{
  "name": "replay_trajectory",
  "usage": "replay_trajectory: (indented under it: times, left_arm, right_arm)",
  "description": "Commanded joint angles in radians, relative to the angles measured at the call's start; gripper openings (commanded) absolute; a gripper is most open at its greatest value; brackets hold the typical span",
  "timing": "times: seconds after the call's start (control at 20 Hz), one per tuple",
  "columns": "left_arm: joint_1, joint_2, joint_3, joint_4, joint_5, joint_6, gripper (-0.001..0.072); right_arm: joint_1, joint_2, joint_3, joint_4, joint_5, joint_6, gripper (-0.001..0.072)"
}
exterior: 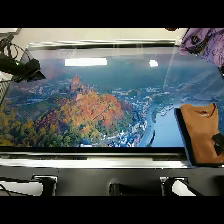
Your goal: Fold the clothes and pants, and hang the long-sleeved shirts on hangers.
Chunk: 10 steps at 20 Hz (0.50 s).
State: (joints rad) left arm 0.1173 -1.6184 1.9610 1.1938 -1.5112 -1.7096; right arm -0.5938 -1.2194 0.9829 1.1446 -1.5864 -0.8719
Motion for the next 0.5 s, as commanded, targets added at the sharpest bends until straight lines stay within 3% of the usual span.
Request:
replay_trajectory:
  times: [0.0,0.1,0.2,0.35,0.45]
  left_arm:
    - [0.000,0.000,0.000,0.000,0.000,0.000,0.0015]
    - [0.000,0.000,0.000,0.000,0.000,0.000,0.0015]
    - [0.000,0.000,0.000,0.000,0.000,0.000,0.0015]
    - [0.001,0.002,0.000,0.008,0.001,0.025,0.0015]
    - [0.000,0.007,0.000,0.029,-0.002,0.061,0.0014]
  right_arm:
    - [0.001,0.001,0.000,0.000,-0.014,-0.066,0.0428]
    - [0.001,0.002,0.011,0.019,0.016,-0.098,0.0408]
    - [0.001,0.019,0.040,0.148,0.125,-0.203,0.0253]
    - [0.001,0.086,0.068,0.500,0.368,-0.418,0.0033]
    - [0.023,0.130,0.068,0.713,0.478,-0.584,0.0035]
